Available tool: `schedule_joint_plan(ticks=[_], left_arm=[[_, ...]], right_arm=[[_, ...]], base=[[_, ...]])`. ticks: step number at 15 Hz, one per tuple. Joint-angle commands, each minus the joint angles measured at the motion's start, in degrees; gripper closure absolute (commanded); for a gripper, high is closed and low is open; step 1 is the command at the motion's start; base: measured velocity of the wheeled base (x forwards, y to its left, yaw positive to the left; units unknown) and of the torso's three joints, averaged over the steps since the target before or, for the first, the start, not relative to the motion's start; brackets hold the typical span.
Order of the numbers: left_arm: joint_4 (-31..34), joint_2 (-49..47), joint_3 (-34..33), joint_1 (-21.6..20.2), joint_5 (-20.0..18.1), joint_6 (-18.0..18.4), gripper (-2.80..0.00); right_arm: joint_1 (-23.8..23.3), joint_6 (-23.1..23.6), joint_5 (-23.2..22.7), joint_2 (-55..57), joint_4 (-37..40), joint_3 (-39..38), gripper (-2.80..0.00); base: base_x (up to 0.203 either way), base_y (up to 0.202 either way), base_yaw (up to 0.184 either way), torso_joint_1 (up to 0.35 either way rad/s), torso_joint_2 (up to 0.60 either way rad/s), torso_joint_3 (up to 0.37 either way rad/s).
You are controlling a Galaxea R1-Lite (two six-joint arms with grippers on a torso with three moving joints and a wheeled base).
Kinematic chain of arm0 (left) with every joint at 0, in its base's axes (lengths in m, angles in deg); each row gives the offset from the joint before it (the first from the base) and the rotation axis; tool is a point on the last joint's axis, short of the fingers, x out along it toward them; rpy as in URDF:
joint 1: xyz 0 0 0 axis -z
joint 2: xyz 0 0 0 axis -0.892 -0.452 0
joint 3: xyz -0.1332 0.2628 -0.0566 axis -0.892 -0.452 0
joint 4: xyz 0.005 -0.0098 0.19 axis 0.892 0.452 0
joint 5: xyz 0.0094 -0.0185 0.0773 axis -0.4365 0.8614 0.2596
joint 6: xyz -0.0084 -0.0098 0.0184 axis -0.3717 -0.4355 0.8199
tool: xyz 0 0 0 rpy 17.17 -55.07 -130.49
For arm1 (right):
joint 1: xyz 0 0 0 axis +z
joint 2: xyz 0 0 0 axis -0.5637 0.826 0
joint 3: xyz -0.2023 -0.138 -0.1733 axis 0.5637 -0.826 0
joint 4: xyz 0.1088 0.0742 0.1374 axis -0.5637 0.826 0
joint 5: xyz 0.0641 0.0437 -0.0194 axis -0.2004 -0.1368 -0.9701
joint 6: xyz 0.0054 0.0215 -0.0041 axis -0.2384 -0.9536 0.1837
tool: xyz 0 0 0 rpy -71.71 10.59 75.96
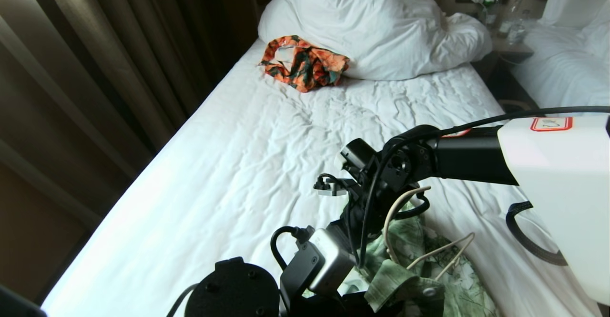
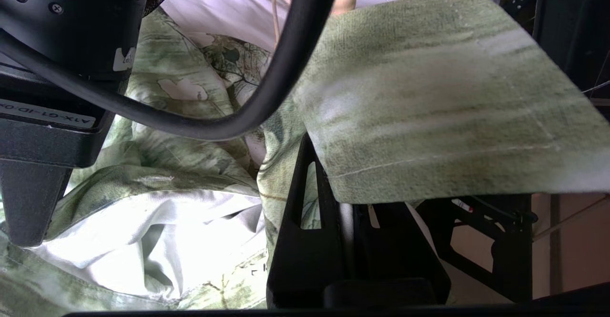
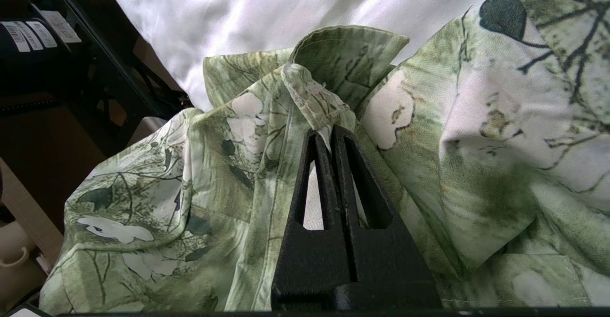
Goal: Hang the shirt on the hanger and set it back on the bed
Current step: Hook the other side of the shirt onto the hanger
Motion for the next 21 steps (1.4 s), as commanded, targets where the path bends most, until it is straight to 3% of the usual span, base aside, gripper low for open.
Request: schedule_joint_plan(ticks=[1,7,12,13,21], left_arm=[[-0.44,0.1,-0.08,-0.03,0.04,-0.08,0.0],[-0.09,1.16,1.0,-0.56,-0.05,0.1,0.0],[-0.09,0.9,1.14,-0.56,-0.05,0.05,0.0],[-0.12,0.9,0.86,-0.56,-0.05,0.01,0.0],[-0.35,0.81,-0.53,0.32,-0.05,-0.08,0.0]], right_arm=[[-0.94,-0.24,-0.16,-0.68,0.21,0.05,0.0],[-4.8,-4.84,-0.25,-4.17,-0.23,0.26,0.0],[-3.86,-4.14,-0.64,-1.35,-0.39,-0.03,0.0],[-3.37,-2.87,-0.69,-0.77,-0.48,-0.07,-2.8],[0.38,-1.85,-0.41,0.3,-3.22,0.02,-2.8]], base=[[0.0,0.0,0.0,0.0,0.0,0.0],[0.0,0.0,0.0,0.0,0.0,0.0],[0.0,0.0,0.0,0.0,0.0,0.0],[0.0,0.0,0.0,0.0,0.0,0.0],[0.0,0.0,0.0,0.0,0.0,0.0]])
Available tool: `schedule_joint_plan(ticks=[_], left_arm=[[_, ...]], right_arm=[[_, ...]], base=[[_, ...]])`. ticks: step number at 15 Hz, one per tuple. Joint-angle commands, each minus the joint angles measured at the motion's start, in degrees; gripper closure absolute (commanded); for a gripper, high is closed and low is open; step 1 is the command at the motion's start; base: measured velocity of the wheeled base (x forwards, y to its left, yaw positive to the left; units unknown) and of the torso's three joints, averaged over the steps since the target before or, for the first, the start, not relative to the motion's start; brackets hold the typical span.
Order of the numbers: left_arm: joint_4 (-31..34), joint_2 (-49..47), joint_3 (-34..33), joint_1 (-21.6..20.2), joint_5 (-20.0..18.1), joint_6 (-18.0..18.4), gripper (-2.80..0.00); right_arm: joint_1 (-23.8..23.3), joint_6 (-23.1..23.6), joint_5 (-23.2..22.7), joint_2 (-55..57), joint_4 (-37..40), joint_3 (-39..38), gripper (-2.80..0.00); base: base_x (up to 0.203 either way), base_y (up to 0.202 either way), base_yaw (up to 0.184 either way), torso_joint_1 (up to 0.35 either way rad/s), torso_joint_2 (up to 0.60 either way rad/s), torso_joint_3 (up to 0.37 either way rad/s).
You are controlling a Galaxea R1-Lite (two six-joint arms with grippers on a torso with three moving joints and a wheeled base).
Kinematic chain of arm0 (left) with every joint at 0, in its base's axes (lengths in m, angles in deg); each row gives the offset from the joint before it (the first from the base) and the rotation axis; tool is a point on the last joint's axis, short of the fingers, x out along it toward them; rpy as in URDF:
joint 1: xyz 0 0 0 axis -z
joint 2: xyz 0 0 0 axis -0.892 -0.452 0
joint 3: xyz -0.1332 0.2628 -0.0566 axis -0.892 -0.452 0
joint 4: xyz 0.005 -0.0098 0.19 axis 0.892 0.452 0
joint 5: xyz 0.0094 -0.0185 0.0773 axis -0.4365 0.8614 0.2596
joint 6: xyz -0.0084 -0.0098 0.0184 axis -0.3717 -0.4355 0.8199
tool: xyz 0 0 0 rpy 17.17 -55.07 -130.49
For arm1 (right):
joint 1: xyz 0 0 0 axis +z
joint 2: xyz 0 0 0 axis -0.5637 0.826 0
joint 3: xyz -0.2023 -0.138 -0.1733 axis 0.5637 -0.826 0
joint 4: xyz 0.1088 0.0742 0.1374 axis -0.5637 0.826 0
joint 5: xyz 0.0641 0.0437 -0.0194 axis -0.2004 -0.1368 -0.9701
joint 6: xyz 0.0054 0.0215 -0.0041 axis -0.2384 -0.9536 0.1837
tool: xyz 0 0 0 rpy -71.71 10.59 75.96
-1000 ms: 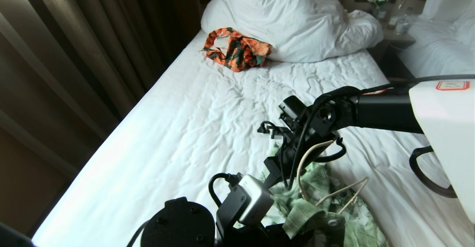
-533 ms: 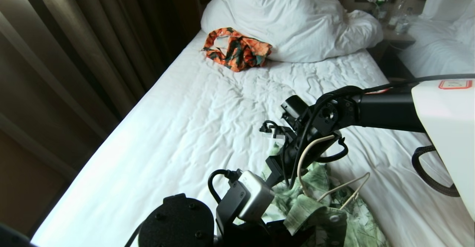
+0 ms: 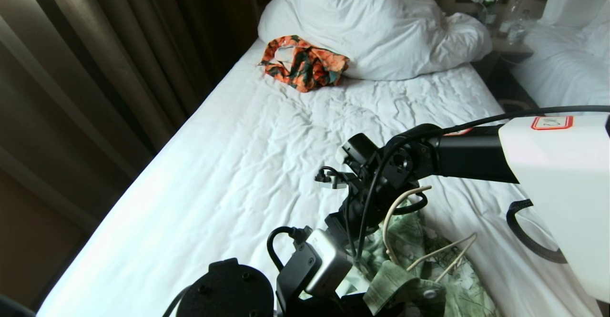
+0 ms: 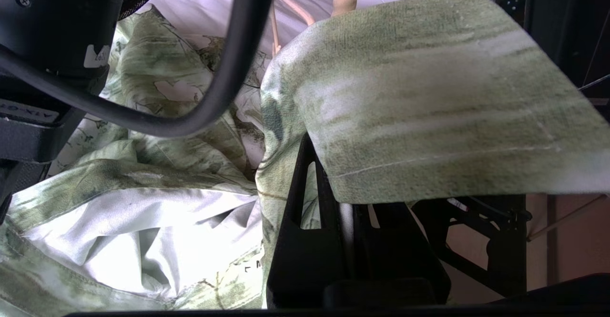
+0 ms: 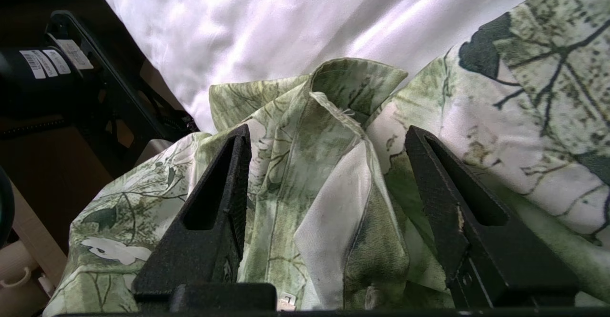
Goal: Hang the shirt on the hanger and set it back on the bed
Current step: Hook the other side of the shirt onto the hanger
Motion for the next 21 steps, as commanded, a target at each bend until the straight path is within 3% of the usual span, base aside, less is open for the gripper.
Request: schedule_joint_plan(ticks=[1,5,6,9,16,21], left_arm=[[-0.39,-0.07,-0.07,0.04,0.09,-0.11,0.0],[-0.47,0.11,-0.51,0.04,0.27,-0.11,0.0],[-0.49,0.11,-0.51,0.04,0.36,-0.12,0.0],[-0.56,0.19,-0.42,0.04,0.36,-0.11,0.0],[-0.56,0.25,-0.28,-0.1,0.44,-0.11,0.0],[-0.47,2.03,0.21,-1.54,0.36,-0.02,0.0]], right_arm=[[1.33,-0.14,-0.35,0.28,0.32,-0.31,-2.8],[2.2,0.09,-0.41,0.95,0.56,-0.78,-2.8],[2.2,0.36,-0.45,0.93,0.59,-1.07,0.0],[2.2,2.66,-0.45,0.76,2.74,-1.59,0.0],[1.38,2.89,-0.53,0.23,4.72,-1.38,0.0],[-2.12,-1.59,-0.53,-1.74,4.38,-1.06,0.0]], base=[[0.0,0.0,0.0,0.0,0.0,0.0],[0.0,0.0,0.0,0.0,0.0,0.0],[0.0,0.0,0.0,0.0,0.0,0.0],[0.0,0.0,0.0,0.0,0.0,0.0],[0.0,0.0,0.0,0.0,0.0,0.0],[0.0,0.0,0.0,0.0,0.0,0.0]])
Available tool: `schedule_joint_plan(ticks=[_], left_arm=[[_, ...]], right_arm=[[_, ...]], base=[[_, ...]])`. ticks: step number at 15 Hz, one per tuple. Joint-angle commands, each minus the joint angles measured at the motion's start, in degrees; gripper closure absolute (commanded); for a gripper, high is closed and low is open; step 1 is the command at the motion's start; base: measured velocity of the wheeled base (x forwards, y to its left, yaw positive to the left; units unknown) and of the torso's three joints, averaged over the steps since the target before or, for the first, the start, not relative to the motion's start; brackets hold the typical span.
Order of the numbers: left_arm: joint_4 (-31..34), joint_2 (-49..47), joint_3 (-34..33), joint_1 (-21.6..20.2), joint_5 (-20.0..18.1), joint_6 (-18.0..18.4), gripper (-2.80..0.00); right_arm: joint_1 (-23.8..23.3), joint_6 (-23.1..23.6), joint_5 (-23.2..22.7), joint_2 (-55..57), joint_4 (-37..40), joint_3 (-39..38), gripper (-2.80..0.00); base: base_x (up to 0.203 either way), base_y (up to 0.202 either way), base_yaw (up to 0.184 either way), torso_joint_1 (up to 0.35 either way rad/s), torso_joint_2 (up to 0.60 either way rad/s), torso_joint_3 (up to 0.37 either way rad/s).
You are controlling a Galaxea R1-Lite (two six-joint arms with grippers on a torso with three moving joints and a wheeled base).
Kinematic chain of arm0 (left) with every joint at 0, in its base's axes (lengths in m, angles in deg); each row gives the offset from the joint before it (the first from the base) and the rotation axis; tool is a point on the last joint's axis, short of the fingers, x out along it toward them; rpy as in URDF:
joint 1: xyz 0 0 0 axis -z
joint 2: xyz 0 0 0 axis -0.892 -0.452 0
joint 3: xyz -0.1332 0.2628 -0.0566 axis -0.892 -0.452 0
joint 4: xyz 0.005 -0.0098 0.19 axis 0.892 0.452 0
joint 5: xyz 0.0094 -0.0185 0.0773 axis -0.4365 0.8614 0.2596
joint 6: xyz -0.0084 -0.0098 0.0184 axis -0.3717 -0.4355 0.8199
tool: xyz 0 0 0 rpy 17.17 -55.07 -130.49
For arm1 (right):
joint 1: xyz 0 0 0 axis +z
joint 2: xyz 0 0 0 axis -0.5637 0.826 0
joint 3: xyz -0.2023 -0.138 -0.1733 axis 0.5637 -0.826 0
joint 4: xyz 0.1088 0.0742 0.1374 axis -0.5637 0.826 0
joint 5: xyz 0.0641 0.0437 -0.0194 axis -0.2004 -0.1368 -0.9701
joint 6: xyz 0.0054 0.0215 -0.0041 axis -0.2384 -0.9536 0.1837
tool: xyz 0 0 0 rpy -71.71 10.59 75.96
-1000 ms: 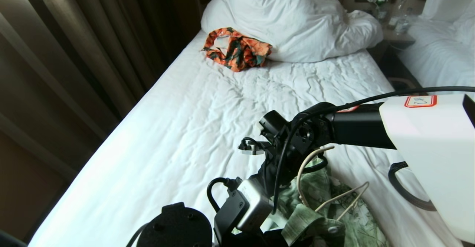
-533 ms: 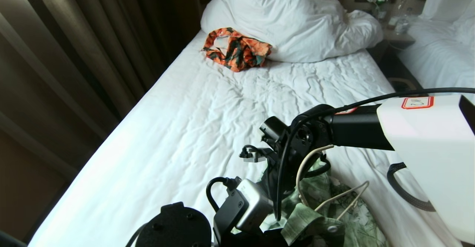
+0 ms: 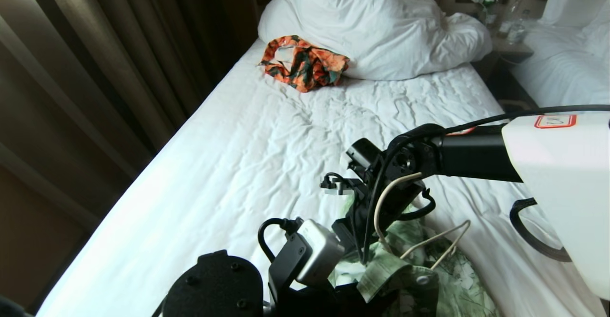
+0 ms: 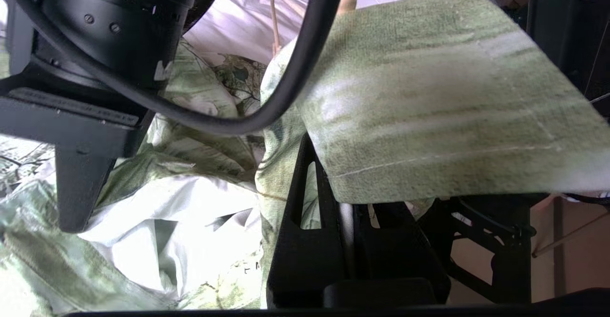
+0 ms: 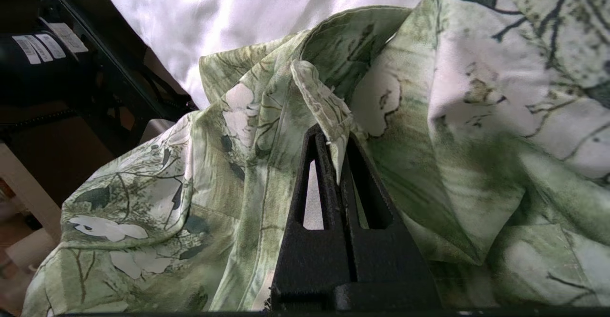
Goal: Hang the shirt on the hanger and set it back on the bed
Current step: Hook the other side of the shirt onto the hanger
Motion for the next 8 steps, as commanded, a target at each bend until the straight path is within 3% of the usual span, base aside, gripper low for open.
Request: schedule_joint_plan(ticks=[1,8], left_arm=[[-0.29,0.79,0.22,-0.62,0.01,-0.08,0.0],[0.06,0.43,-0.13,-0.35,0.01,-0.08,0.0]], right_arm=[[-1.77,-1.48,-0.17,-1.62,0.15,0.03,0.0],[-4.03,-8.61,0.01,-3.78,-4.69,0.03,0.0]], base=[[0.0,0.0,0.0,0.0,0.0,0.0],[0.0,0.0,0.0,0.0,0.0,0.0]])
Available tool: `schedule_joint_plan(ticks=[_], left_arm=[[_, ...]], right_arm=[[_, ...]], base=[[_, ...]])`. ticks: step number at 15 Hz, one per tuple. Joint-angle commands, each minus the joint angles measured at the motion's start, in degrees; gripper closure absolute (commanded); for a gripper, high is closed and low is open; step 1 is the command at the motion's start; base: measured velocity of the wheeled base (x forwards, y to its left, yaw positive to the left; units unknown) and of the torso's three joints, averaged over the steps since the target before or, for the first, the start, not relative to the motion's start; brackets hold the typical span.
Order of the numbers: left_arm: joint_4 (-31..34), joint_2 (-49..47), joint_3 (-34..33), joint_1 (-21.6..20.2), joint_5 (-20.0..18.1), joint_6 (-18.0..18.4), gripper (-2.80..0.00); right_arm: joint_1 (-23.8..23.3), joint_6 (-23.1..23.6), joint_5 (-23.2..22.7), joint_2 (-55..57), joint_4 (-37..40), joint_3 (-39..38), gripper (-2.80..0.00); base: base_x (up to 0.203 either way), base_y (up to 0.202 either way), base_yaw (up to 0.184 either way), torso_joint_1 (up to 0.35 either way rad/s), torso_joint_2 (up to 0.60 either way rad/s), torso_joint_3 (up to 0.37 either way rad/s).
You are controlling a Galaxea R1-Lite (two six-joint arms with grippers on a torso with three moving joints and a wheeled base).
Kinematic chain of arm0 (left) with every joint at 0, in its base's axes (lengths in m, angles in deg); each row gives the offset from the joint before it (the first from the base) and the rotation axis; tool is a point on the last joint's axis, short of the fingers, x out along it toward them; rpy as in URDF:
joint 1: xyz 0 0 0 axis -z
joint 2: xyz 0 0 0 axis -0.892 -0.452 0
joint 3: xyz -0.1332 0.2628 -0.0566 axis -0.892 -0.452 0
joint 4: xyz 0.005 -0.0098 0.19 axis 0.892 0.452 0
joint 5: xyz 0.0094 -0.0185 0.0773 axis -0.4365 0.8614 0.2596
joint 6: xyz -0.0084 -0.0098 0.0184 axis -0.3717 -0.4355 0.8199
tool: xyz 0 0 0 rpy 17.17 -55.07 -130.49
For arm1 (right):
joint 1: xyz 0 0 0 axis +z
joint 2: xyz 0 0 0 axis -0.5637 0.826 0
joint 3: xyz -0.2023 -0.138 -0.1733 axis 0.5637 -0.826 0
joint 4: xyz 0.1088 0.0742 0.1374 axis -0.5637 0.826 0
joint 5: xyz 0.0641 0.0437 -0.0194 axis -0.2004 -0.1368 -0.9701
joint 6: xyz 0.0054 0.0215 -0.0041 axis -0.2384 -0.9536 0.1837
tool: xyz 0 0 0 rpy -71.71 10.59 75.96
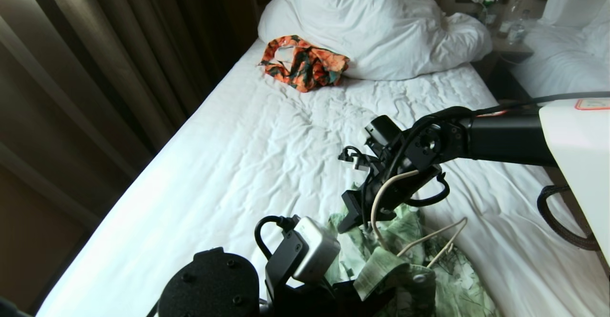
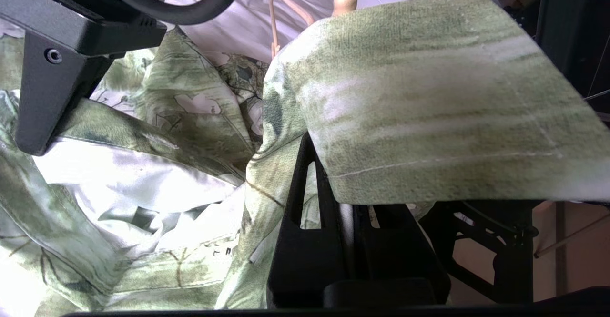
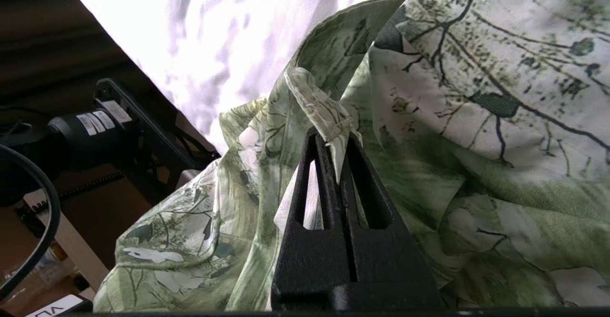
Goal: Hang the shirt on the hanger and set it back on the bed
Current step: Hook the other side of the shirt onto the hanger
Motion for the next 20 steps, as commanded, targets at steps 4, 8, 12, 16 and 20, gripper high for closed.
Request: schedule_joint_plan(ticks=[4,8,12,16,20], left_arm=[[0.05,2.35,-0.04,-0.27,0.35,-0.01,0.0],[3.76,6.48,-0.25,-0.32,0.36,-0.01,0.0],[7.22,10.84,-0.61,-0.23,1.3,-0.04,0.0],[9.22,14.94,-0.64,-0.21,1.79,-0.02,0.0],[11.95,18.78,-0.51,-0.06,1.94,-0.01,0.0]], right_arm=[[-1.66,-1.02,-0.07,-0.91,0.1,0.01,0.0],[-2.45,-1.16,0.01,-1.77,0.1,-0.03,0.0],[-3.39,-2.25,0.1,-2.55,0.02,-0.25,0.0],[-4.21,-3.57,0.1,-3.08,0.02,-0.43,0.0],[-4.38,-3.93,0.07,-3.88,0.02,-0.43,0.0]], base=[[0.0,0.0,0.0,0.0,0.0,0.0],[0.0,0.0,0.0,0.0,0.0,0.0],[0.0,0.0,0.0,0.0,0.0,0.0],[0.0,0.0,0.0,0.0,0.0,0.0],[0.0,0.0,0.0,0.0,0.0,0.0]])
